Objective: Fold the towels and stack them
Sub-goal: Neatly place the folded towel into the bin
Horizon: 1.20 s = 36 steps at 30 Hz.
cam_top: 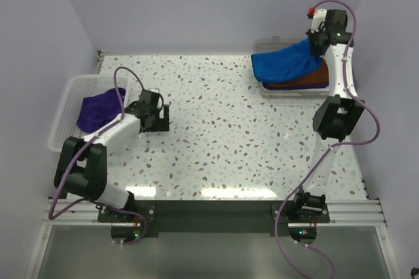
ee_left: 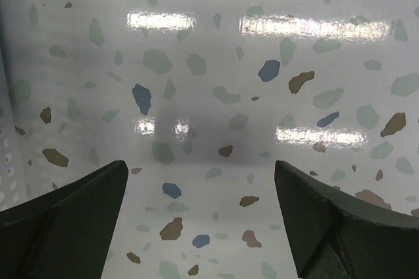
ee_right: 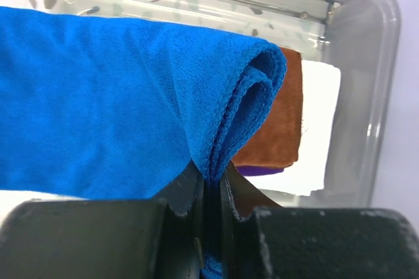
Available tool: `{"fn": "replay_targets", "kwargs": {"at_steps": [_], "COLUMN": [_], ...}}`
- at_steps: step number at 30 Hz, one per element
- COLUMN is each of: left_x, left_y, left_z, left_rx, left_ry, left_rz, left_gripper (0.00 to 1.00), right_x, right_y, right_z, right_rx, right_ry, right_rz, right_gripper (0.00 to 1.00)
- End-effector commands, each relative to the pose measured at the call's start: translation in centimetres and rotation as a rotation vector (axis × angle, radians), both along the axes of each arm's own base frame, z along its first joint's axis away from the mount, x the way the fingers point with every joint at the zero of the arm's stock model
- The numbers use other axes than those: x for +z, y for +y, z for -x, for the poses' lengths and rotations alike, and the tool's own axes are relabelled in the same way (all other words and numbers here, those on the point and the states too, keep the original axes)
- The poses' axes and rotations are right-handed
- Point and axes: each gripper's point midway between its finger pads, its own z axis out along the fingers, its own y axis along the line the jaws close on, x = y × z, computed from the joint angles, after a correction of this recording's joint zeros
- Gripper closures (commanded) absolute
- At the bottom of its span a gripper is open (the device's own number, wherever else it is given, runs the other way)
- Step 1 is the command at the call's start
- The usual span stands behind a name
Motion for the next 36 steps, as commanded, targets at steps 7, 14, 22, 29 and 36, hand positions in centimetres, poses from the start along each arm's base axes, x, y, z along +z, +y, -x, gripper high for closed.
{"fn": "replay_targets", "kwargs": {"at_steps": [7,14,22,29,36], "left_x": [0.2,0.0,0.2,0.7,3.5], "left_y": [0.2,0.0,-0.1,-0.2,-0.9], "left_z": [-1.2,-1.3,-1.3,-1.5,-2.1], "left_rx": [-0.004,-0.008,-0.013,-0.014,-0.030], "left_ry": [-0.027,-0.019,-0.023,-0.039,-0.123], "left_rz": [-0.008,0.000,0.004,0.010,0.060], "left_gripper": [0.00,0.00,0.00,0.00,0.00], "right_x": [1.3,-2.1,-6.9,-6.0,0.7], "right_y": [-3.0,-3.9,-6.2,-10.5,-11.4], "right_z": [-1.3,-1.8,-2.8,-2.5,1.0], "right_rx": [-0.060,-0.095,-0.195,-0.453,-0.677], "right_ry": [-0.063,-0.033,-0.018,-0.080,-0.175], "right_rz": [0.113,0.129,0.199,0.345,0.295], "right_gripper": [0.96,0.85,0.78,0.41,0.11]}}
